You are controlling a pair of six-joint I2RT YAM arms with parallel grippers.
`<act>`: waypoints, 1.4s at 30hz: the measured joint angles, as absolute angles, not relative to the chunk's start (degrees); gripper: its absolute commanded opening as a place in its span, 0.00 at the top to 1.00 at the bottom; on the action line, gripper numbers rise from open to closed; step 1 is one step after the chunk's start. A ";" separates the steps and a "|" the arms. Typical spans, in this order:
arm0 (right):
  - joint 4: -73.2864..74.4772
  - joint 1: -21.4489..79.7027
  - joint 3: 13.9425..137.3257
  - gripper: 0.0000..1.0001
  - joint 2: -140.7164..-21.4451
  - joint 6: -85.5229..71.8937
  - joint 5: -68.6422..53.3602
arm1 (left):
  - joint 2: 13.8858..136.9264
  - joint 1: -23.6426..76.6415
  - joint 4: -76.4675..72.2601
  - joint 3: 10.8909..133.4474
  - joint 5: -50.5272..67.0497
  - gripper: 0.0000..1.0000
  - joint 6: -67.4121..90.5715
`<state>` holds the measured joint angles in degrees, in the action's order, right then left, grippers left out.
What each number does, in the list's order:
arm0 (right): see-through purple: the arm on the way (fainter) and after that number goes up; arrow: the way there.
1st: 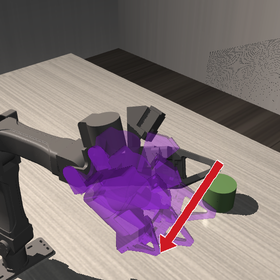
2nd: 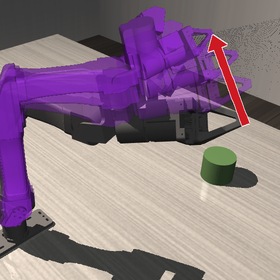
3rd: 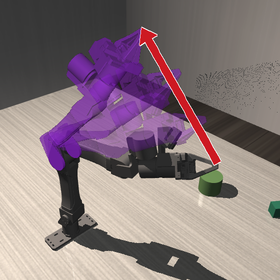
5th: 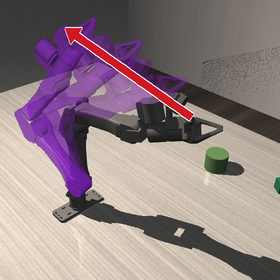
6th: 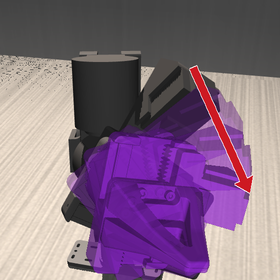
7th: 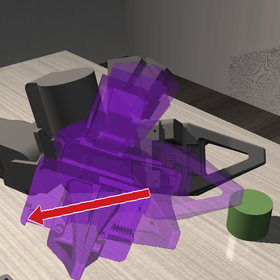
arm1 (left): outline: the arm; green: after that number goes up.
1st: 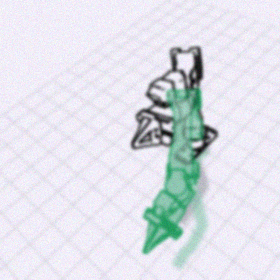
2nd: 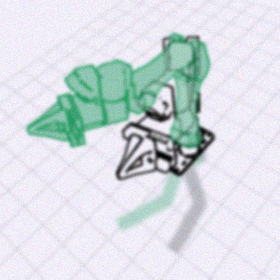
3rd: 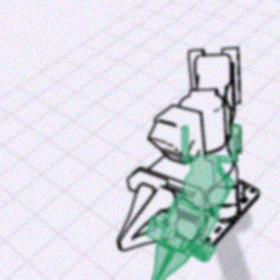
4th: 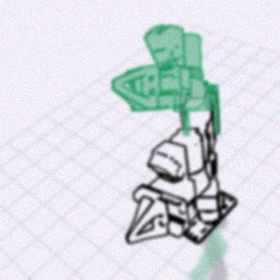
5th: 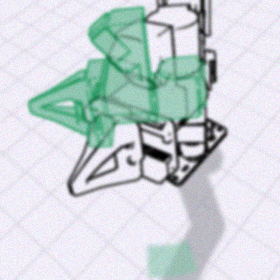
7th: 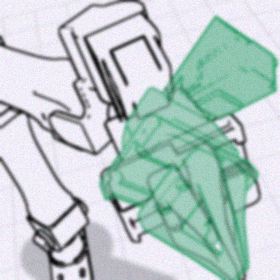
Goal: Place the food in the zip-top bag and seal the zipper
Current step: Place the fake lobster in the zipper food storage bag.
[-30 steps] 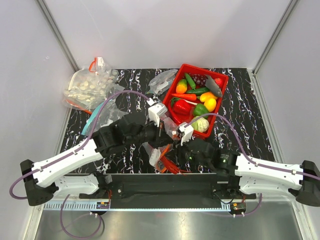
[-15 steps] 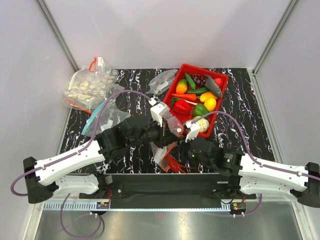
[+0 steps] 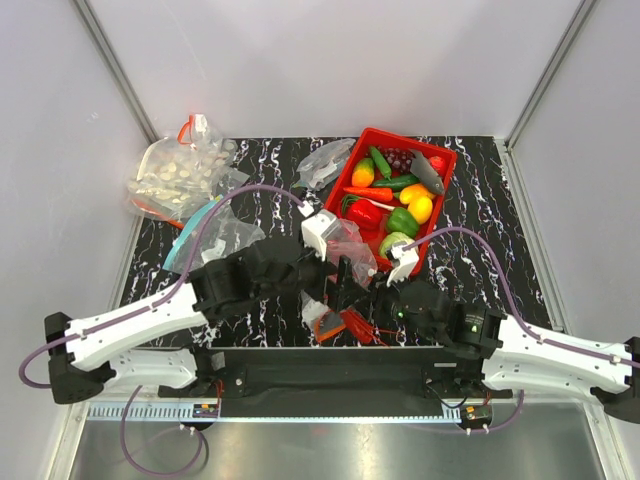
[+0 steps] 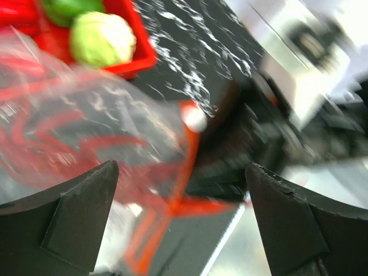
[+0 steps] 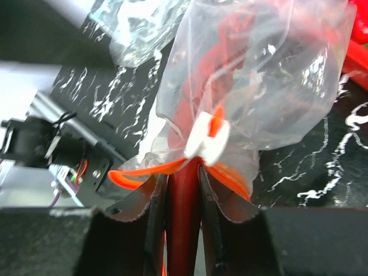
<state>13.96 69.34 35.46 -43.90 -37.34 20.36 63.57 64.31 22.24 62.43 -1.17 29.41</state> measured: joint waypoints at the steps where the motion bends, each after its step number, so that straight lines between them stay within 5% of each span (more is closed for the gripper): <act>1: 13.85 69.21 35.40 1.00 -43.90 -37.36 20.84 | 62.67 65.12 22.81 62.43 -0.62 0.01 29.34; 14: 11.29 69.32 32.73 1.00 -44.80 -39.55 26.65 | 46.68 69.34 24.29 44.95 -3.64 0.04 32.05; 35: 8.38 69.34 32.67 1.00 -44.53 -44.42 31.66 | 42.57 76.58 9.39 20.14 -21.96 0.13 42.44; 42: 7.53 69.34 33.43 1.00 -46.28 -44.45 31.81 | 45.19 76.58 4.89 20.14 -25.21 0.33 44.01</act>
<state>7.53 69.34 33.43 -46.28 -44.45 31.81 45.19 76.58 4.89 20.14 -25.21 44.01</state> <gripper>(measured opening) 0.312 0.729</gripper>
